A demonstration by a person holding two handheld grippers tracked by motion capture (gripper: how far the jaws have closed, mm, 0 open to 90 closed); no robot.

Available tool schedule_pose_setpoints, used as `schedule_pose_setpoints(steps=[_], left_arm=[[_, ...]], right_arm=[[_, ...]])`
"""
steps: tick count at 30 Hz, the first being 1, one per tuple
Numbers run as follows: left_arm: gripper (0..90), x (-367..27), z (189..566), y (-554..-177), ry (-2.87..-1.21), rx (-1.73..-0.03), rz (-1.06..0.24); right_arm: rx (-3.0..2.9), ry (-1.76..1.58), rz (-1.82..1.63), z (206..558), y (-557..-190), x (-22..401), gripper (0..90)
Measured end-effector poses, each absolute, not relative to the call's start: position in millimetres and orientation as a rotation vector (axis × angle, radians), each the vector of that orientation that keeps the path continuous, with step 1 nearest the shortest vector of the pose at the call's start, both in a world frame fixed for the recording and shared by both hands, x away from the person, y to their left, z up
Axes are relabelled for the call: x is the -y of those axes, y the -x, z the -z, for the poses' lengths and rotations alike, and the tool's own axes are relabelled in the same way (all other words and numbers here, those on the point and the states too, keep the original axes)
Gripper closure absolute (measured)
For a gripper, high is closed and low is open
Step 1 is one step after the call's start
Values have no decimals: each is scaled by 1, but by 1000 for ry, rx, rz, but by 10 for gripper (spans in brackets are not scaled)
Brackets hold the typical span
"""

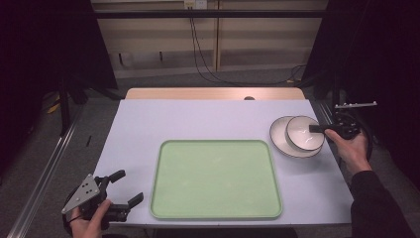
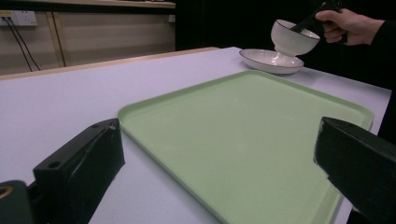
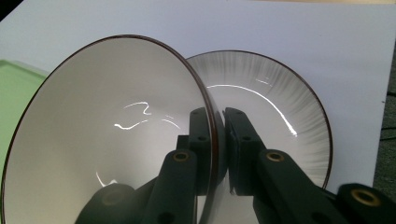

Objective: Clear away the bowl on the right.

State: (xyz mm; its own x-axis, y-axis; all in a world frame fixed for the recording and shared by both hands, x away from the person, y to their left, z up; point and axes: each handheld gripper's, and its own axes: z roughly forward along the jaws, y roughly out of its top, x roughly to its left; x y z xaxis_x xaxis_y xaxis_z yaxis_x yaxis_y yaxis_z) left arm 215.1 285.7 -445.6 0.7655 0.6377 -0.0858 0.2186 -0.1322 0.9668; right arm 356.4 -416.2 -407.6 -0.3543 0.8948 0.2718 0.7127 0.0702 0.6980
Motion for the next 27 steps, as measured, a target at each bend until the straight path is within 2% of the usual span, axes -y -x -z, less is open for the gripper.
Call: schedule_pose_setpoints(steps=[27], left_arm=[[15, -285, 445, -215, -1698, -681, -415]], right_arm=[[-2280, -1465, -1187, 394, -347, 370, 823]])
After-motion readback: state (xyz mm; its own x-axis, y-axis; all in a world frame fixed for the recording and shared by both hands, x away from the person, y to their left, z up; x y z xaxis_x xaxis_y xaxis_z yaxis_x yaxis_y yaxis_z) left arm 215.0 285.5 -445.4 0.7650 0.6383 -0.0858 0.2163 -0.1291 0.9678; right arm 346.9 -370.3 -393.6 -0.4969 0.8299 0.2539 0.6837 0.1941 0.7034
